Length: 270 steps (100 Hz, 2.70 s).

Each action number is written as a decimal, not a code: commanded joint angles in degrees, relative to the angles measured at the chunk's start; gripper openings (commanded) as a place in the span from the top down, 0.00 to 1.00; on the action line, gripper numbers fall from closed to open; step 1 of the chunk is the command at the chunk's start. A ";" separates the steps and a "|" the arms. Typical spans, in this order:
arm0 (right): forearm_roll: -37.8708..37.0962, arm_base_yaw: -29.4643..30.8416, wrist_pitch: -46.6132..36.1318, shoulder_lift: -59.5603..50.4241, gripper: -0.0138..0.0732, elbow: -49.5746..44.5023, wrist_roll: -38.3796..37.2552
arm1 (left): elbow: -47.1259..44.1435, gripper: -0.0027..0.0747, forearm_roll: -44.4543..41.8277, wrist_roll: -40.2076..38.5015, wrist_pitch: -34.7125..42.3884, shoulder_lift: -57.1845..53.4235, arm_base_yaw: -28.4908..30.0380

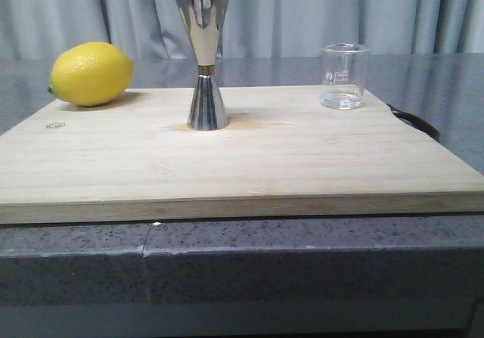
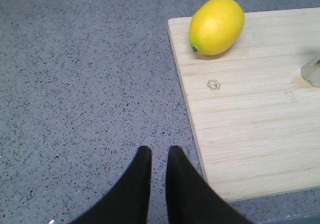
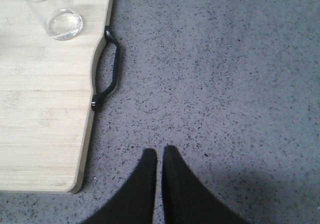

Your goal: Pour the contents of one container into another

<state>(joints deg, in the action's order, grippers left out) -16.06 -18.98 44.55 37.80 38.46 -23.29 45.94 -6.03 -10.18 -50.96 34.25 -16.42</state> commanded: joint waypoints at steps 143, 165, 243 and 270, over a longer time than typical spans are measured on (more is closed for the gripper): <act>-1.87 0.27 -5.13 -0.18 0.92 1.38 0.03 | -43.76 0.99 -0.73 -0.71 47.58 -33.97 12.26; -1.87 0.27 -4.83 -0.18 0.92 1.38 0.03 | -46.51 0.99 -1.10 -0.61 48.65 -36.13 12.26; -1.87 0.27 -4.78 -0.18 0.92 1.38 0.03 | -46.51 0.99 4.94 7.08 53.98 -36.13 12.26; -1.87 0.27 -4.78 -0.18 0.92 1.38 0.03 | -46.51 0.99 4.94 7.08 53.98 -36.13 12.26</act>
<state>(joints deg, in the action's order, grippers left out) -16.17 -18.98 42.98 37.77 38.46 -23.39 0.19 -1.69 -3.15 -1.76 -0.21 -4.44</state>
